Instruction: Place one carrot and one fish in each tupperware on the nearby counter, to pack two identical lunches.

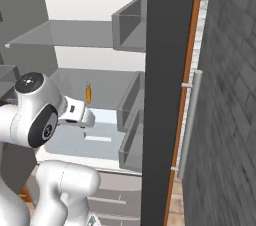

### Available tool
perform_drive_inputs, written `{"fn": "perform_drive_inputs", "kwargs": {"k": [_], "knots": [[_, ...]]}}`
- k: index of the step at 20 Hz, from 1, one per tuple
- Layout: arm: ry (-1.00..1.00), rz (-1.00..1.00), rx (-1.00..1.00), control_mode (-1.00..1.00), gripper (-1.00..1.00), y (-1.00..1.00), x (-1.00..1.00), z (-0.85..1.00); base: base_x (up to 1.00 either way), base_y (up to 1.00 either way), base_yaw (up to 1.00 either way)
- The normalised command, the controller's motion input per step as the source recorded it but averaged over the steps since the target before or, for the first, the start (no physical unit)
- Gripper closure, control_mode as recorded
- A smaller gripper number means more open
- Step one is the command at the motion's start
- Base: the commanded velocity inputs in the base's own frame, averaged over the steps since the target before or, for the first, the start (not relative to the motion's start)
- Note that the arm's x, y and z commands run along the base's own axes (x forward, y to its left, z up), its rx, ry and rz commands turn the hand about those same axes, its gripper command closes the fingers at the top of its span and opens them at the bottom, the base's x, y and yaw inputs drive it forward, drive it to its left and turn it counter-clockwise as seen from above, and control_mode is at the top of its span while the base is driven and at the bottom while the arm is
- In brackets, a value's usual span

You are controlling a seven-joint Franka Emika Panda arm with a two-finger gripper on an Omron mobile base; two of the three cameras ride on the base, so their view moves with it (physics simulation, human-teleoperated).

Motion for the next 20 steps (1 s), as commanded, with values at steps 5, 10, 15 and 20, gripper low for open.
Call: {"fn": "perform_drive_inputs", "kwargs": {"k": [5,10,15,20], "knots": [[-0.03,0.03,0.00,-1.00,-1.00,0.11,0.32,-0.18,0.07,0.01,0.00],[-0.06,0.05,0.00,-1.00,-1.00,0.29,0.63,-0.04,0.00,0.00,0.00],[0.04,0.00,0.00,-1.00,-1.00,0.25,0.83,0.00,0.00,0.00,0.00],[0.05,0.00,0.00,-1.00,-1.00,0.25,0.94,-0.03,0.00,0.00,0.00]]}}
